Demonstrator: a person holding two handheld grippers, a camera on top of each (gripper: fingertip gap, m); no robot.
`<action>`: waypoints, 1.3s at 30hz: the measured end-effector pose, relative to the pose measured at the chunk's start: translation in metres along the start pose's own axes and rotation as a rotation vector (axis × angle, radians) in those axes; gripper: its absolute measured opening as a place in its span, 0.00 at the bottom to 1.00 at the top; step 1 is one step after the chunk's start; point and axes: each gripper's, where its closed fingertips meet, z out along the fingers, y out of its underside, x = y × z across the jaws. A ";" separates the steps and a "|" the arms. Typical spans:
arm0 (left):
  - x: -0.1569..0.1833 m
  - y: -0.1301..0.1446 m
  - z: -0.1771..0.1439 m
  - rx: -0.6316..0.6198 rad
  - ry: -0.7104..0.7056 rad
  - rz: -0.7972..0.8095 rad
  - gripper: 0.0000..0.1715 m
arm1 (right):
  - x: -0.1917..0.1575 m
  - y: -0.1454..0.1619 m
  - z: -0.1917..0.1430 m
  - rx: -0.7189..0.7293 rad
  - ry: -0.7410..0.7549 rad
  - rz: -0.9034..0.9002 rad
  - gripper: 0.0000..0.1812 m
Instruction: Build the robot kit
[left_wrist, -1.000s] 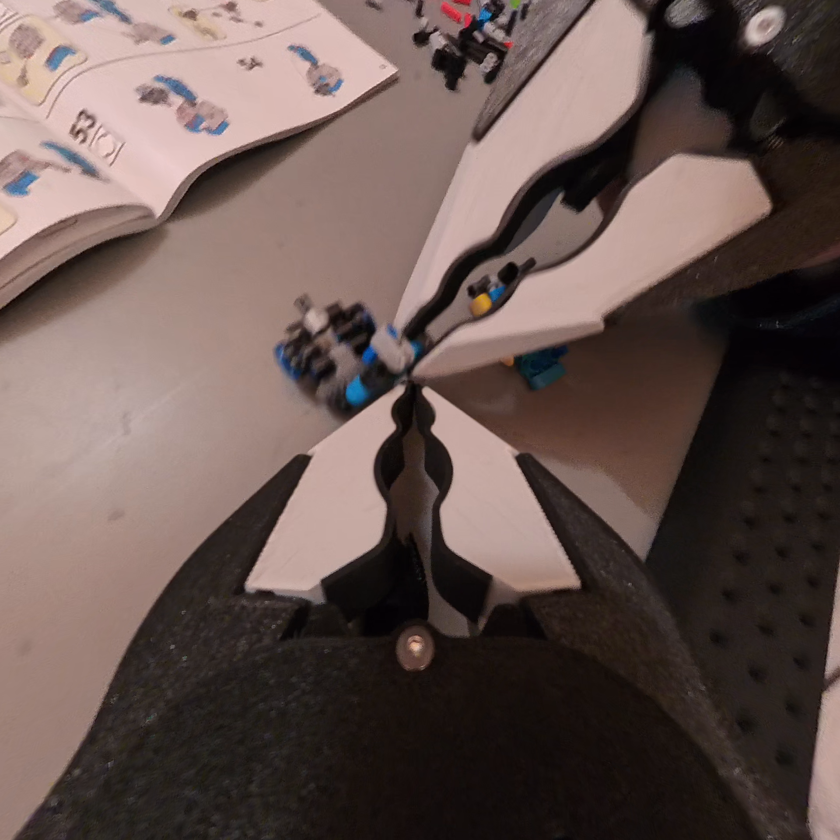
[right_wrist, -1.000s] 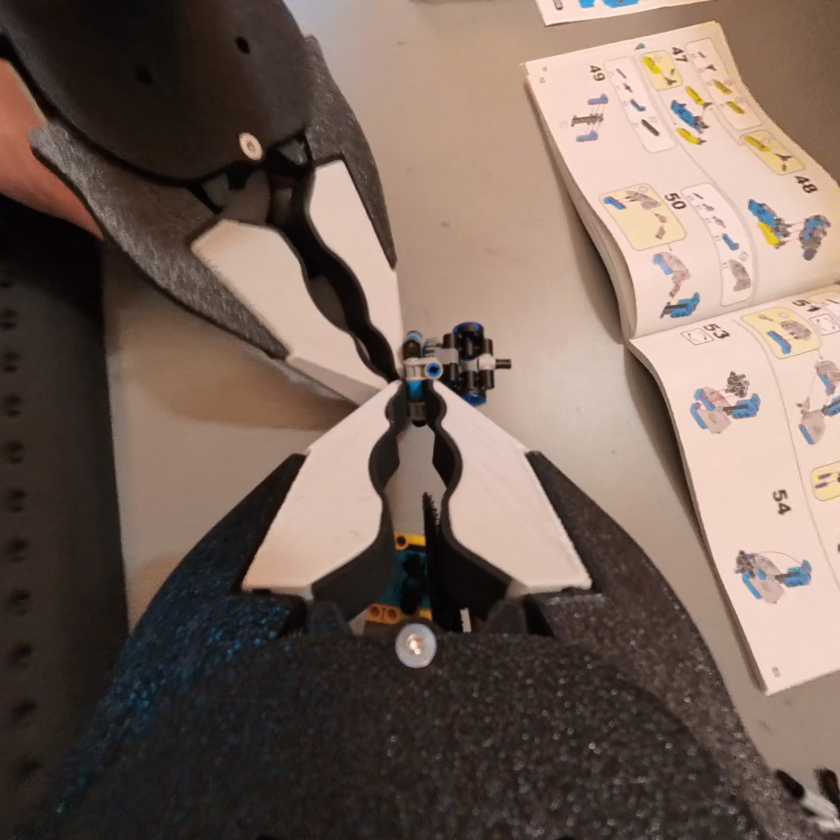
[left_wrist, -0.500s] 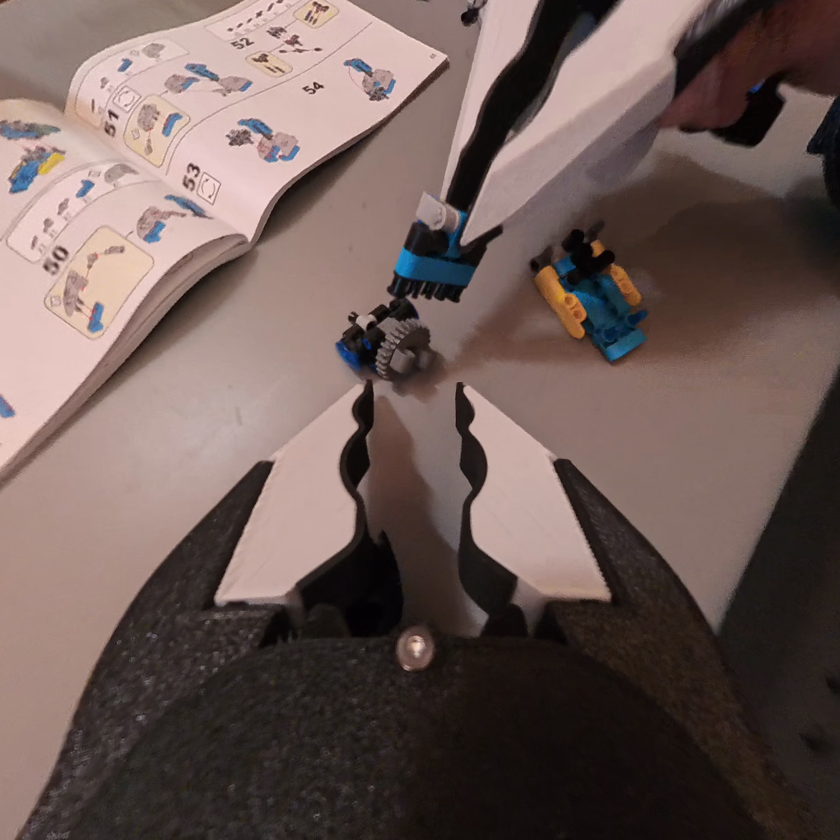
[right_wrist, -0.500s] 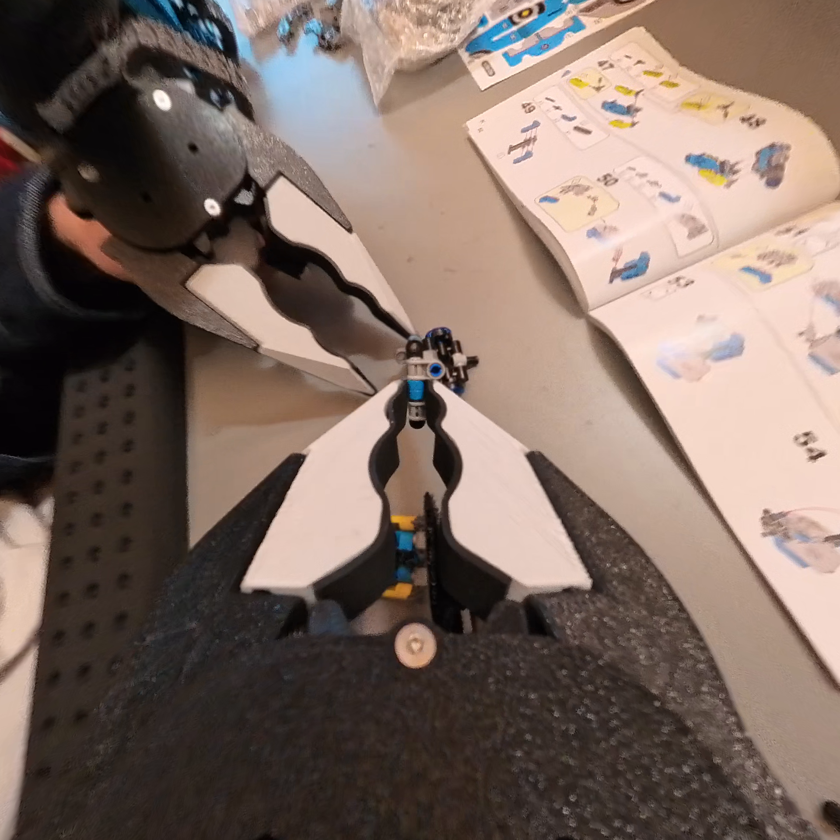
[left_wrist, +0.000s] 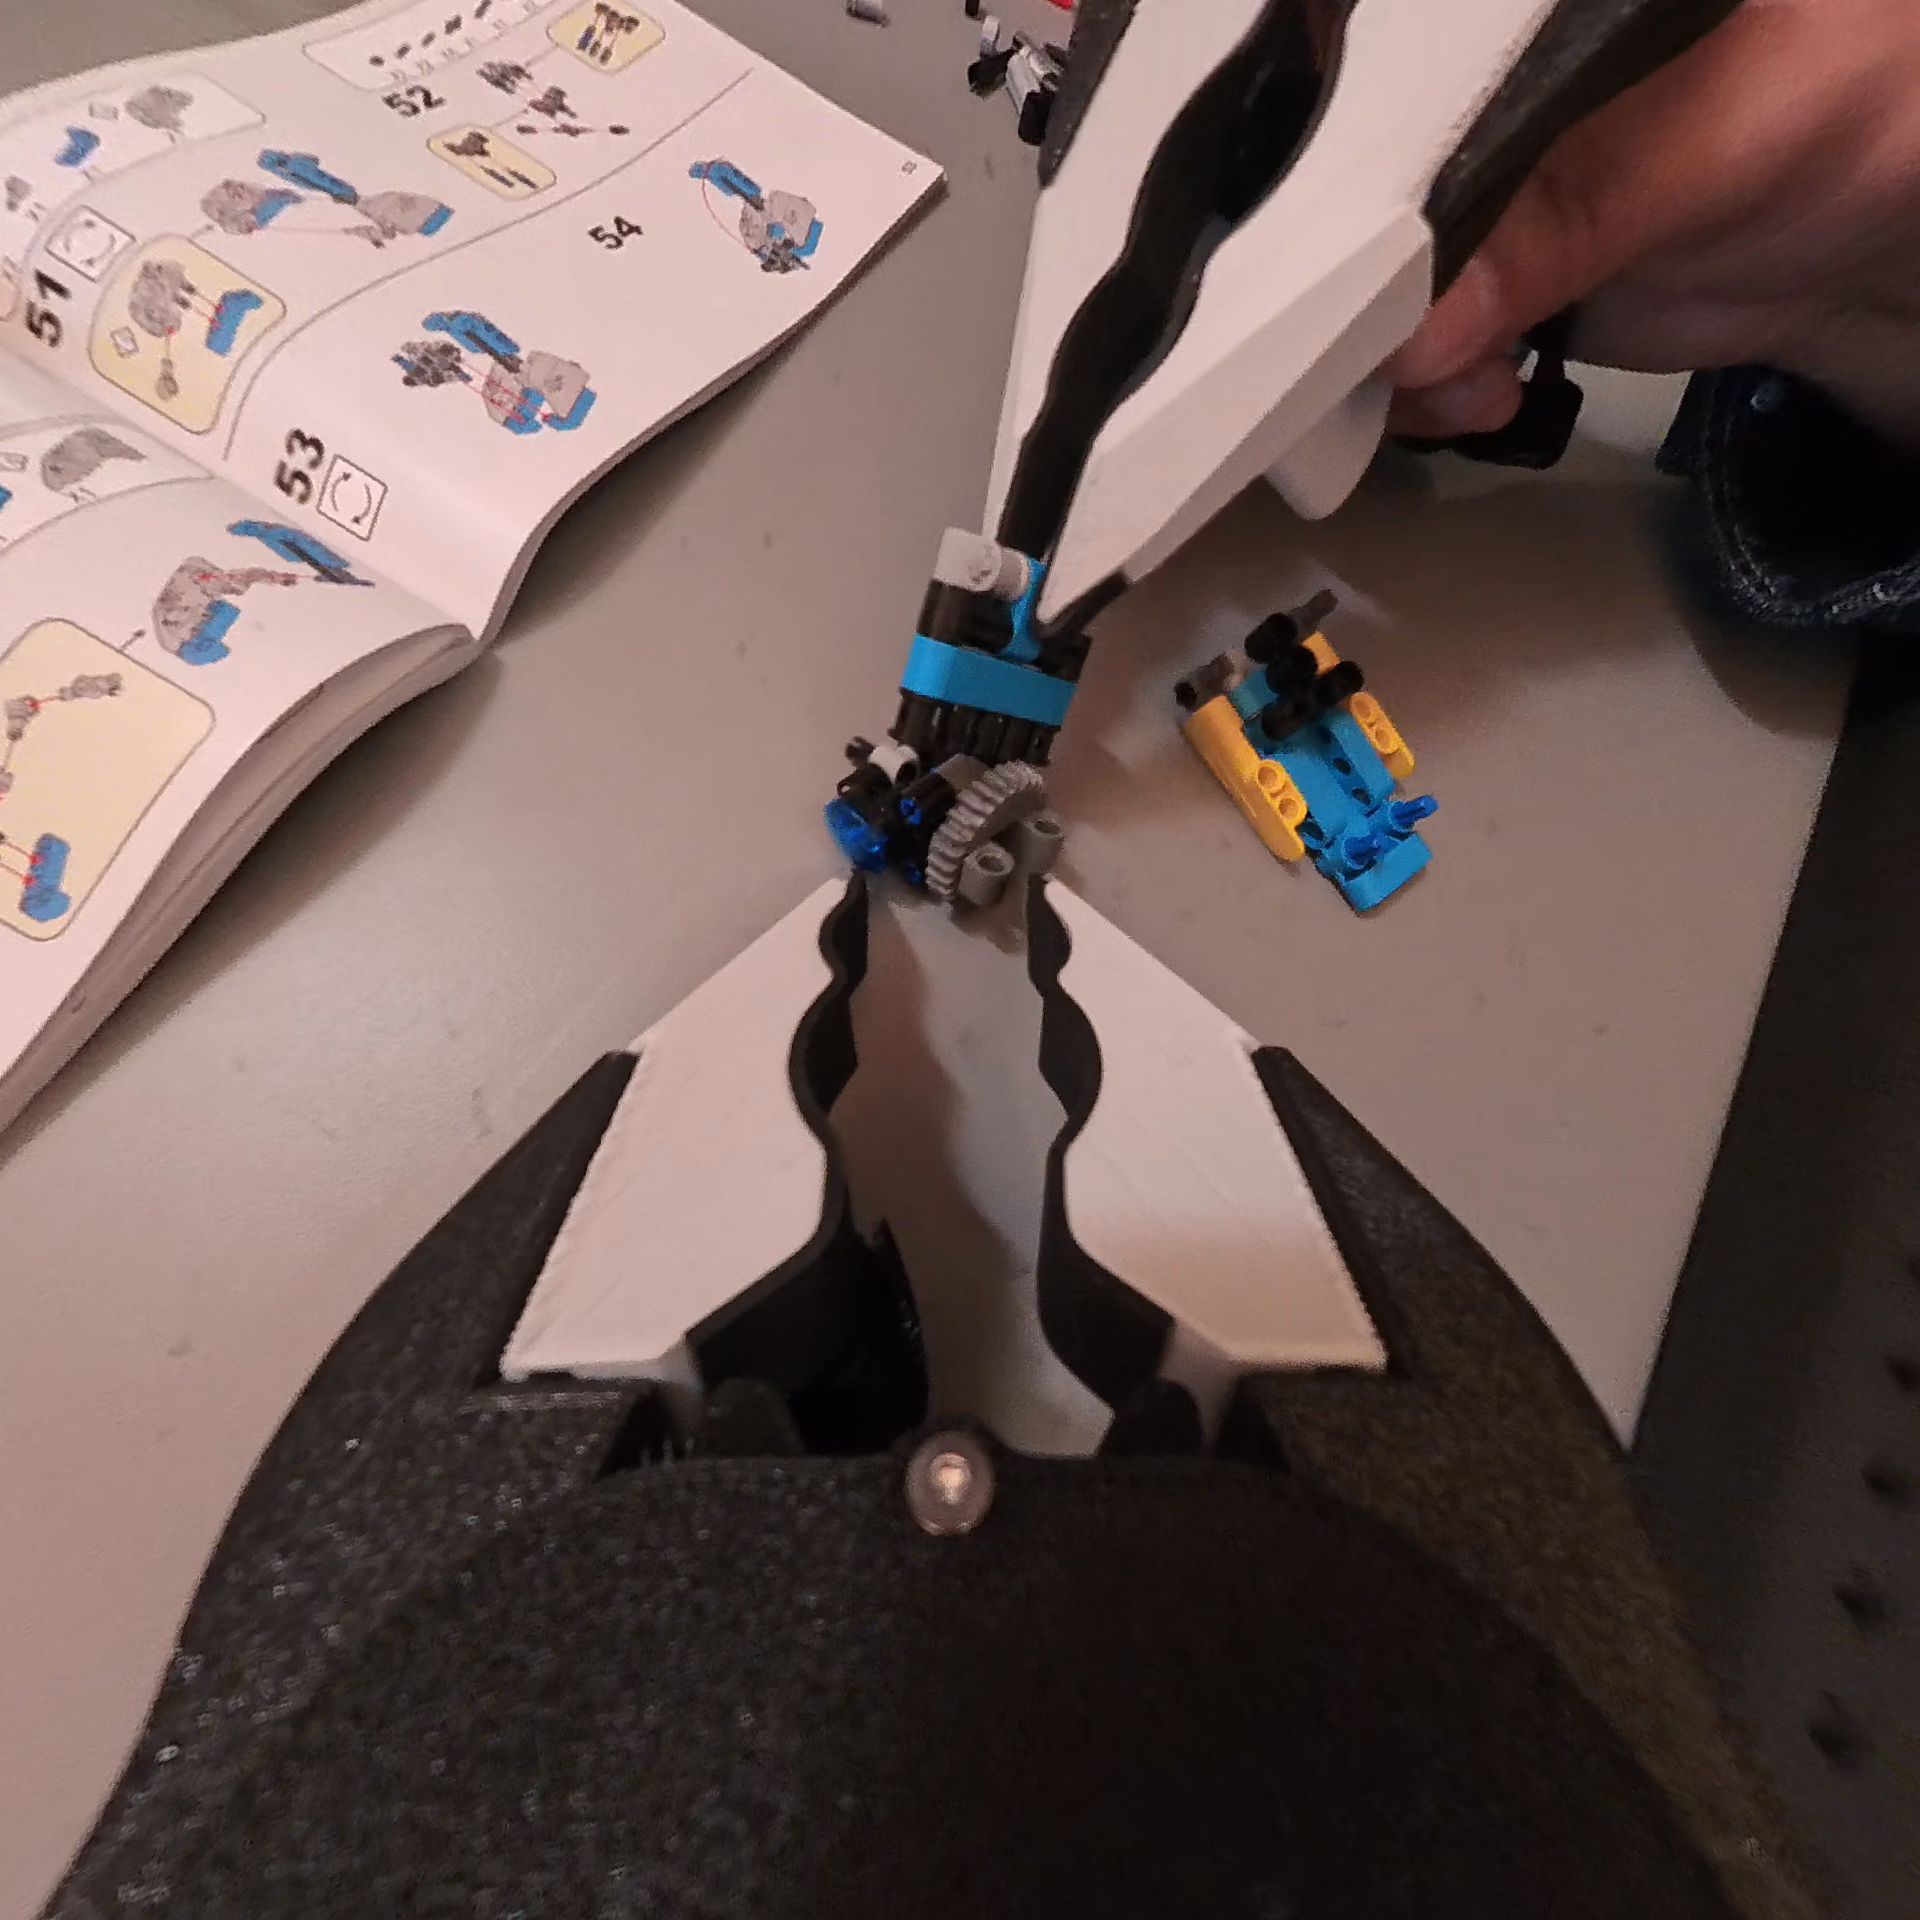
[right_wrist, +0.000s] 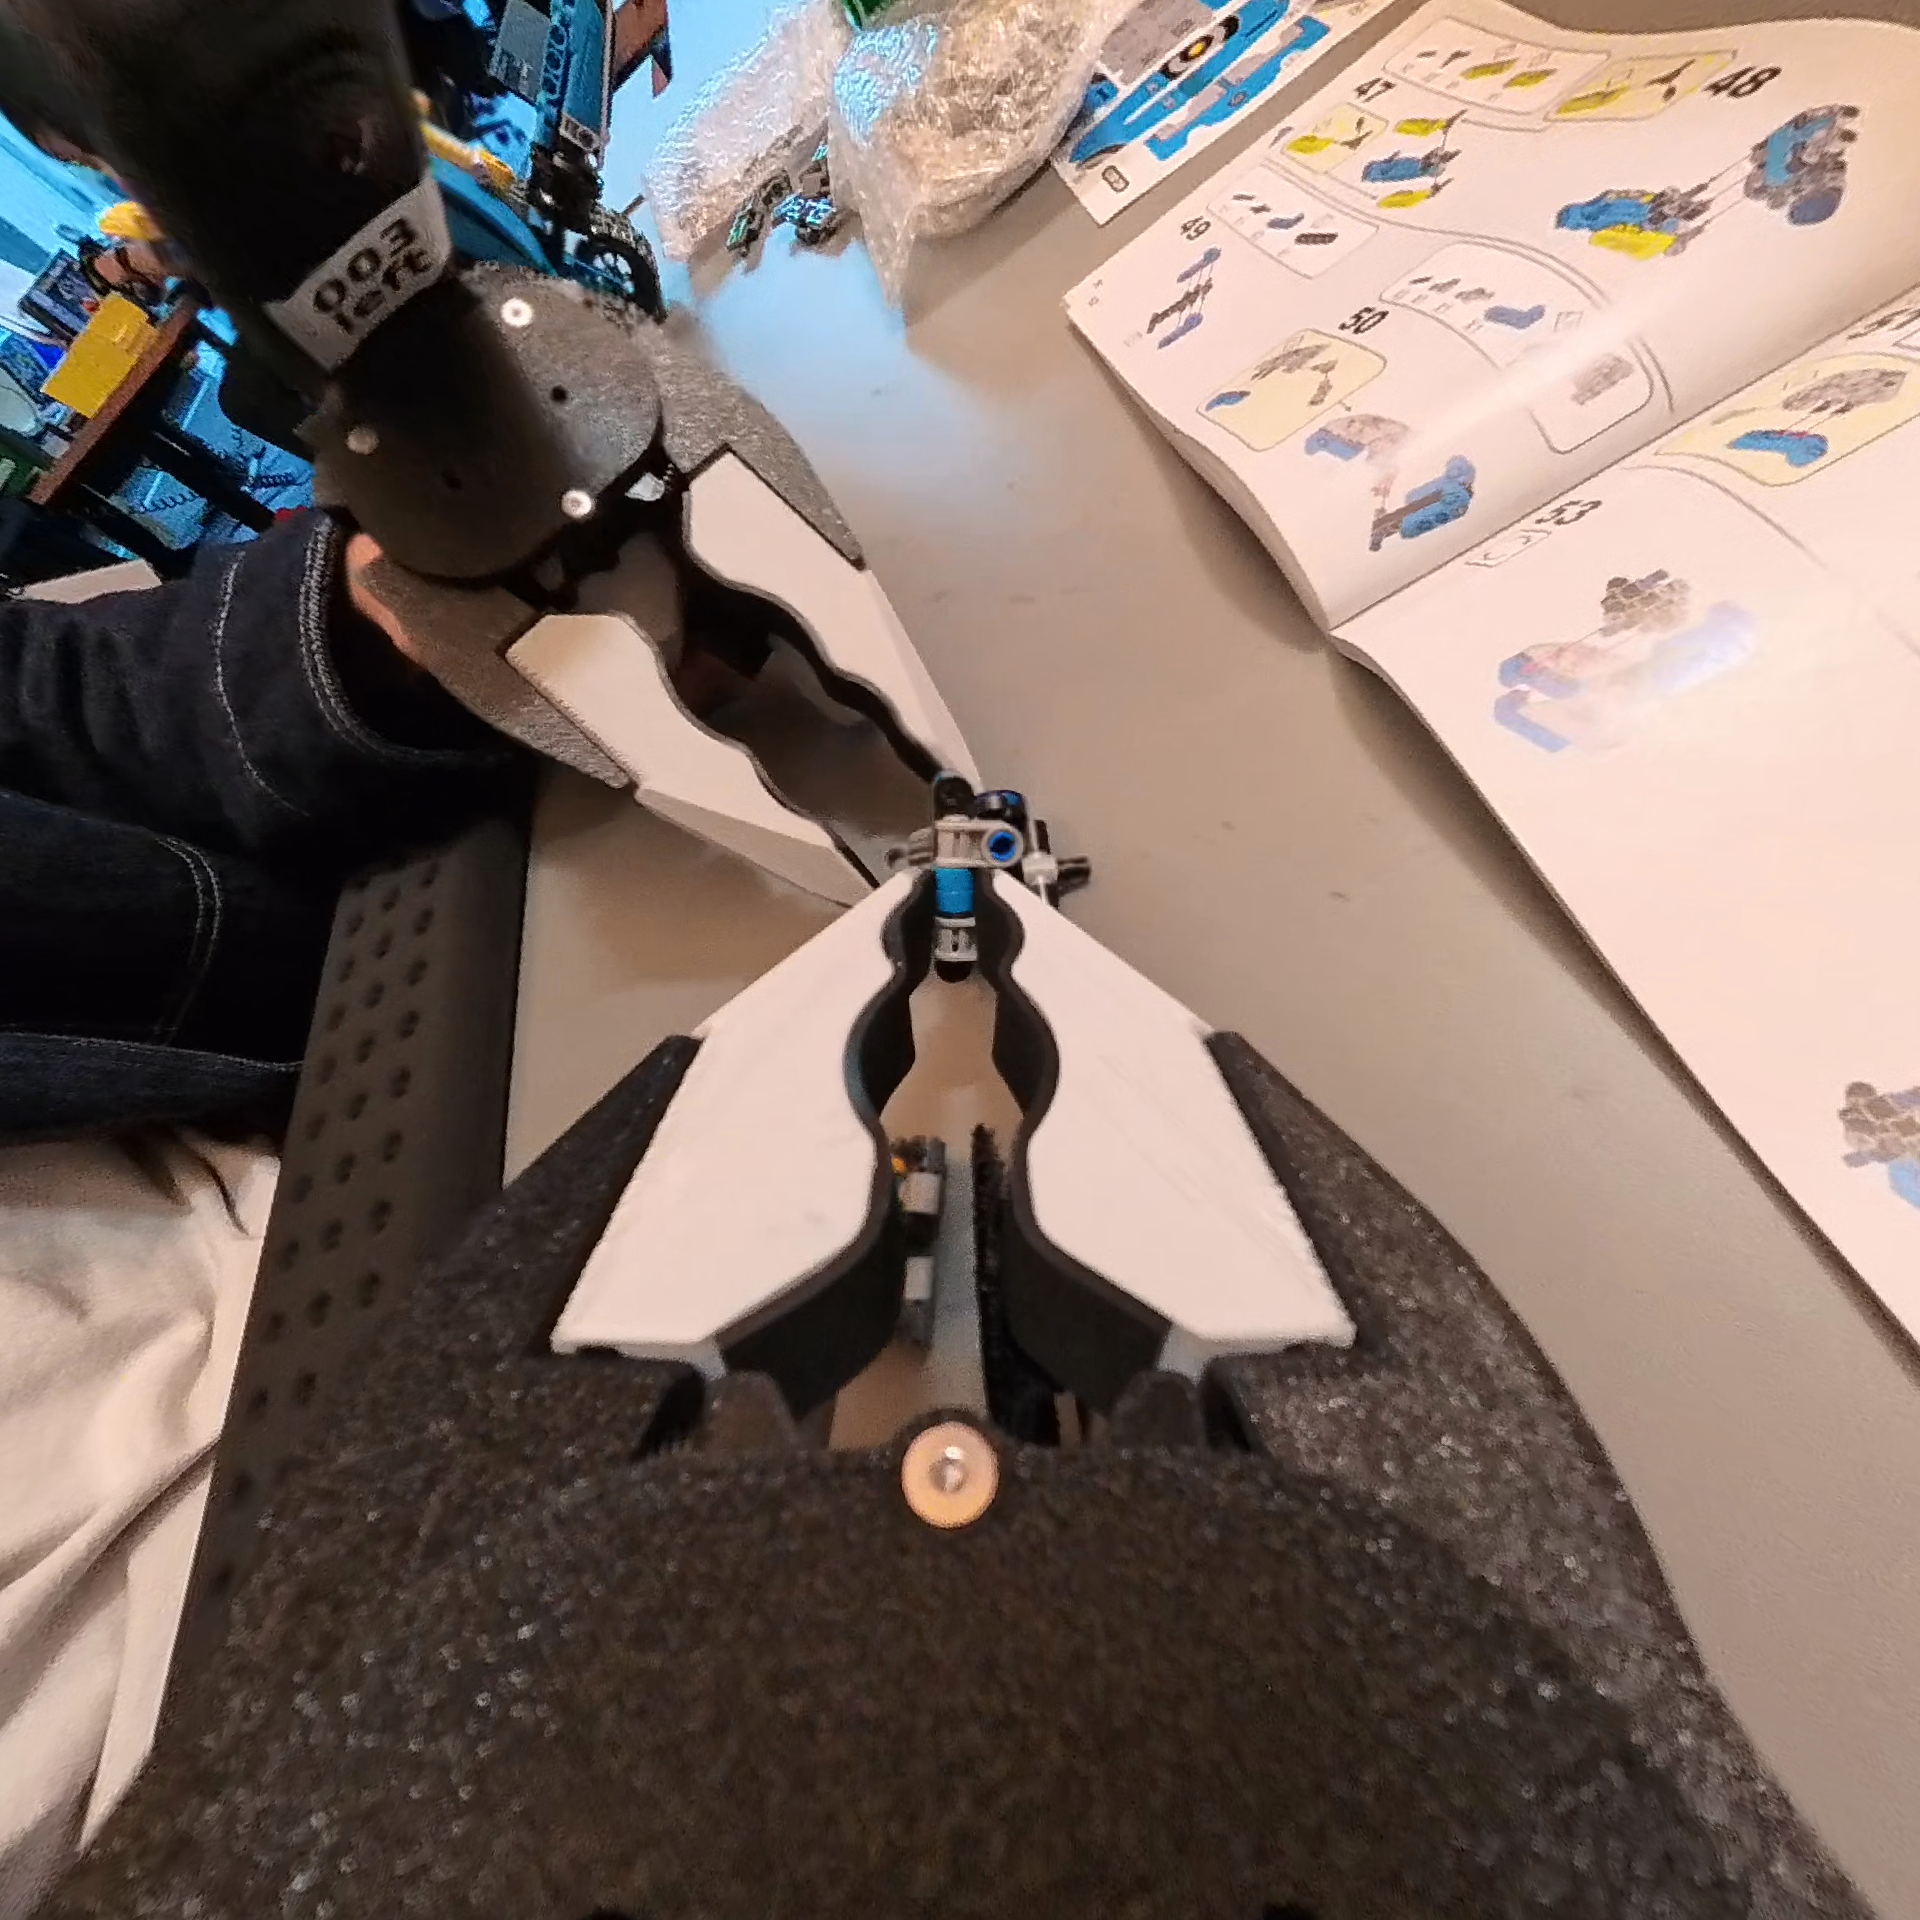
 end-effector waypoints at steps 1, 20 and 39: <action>0.001 0.000 0.000 0.003 -0.010 0.018 0.17 | 0.001 0.000 -0.001 0.005 0.000 0.006 0.04; -0.002 -0.011 -0.018 0.117 -0.226 0.090 0.17 | -0.015 0.000 0.002 -0.517 0.093 -0.386 0.04; -0.004 -0.023 -0.017 0.121 0.065 0.184 0.05 | -0.012 -0.003 0.014 -0.400 0.199 -0.624 0.30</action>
